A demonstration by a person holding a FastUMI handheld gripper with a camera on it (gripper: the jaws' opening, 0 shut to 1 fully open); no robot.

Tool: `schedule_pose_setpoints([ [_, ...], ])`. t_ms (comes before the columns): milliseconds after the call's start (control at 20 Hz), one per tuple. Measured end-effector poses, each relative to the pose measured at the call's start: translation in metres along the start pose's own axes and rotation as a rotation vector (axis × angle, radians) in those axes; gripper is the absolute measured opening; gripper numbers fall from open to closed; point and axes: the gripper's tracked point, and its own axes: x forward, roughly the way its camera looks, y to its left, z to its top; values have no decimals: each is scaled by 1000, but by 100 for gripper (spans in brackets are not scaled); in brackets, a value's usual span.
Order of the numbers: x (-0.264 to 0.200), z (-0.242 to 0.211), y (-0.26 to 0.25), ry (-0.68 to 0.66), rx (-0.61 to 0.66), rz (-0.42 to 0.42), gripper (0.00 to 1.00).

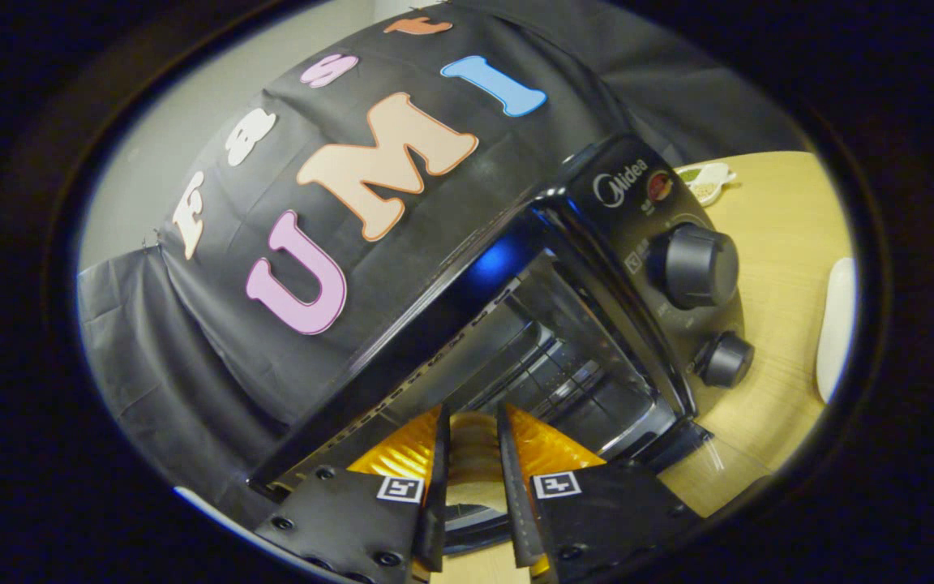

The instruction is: Open the toaster oven, put the food inside, and close the toaster oven door.

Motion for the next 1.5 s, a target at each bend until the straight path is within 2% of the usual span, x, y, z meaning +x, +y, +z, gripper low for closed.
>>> schedule_pose_setpoints([
  [50, 2, 0, 0, -7, -7, -2, 32],
  [250, 1, -10, -1, -10, -73, 5, 51],
  [650, -32, -4, 3, -7, -167, 25, 88],
  [1050, -96, 15, 7, -6, -254, 73, 88],
  [1300, -143, -2, -1, 37, -400, 90, 88],
  [1500, -179, -29, -8, 67, -549, 99, 93],
])
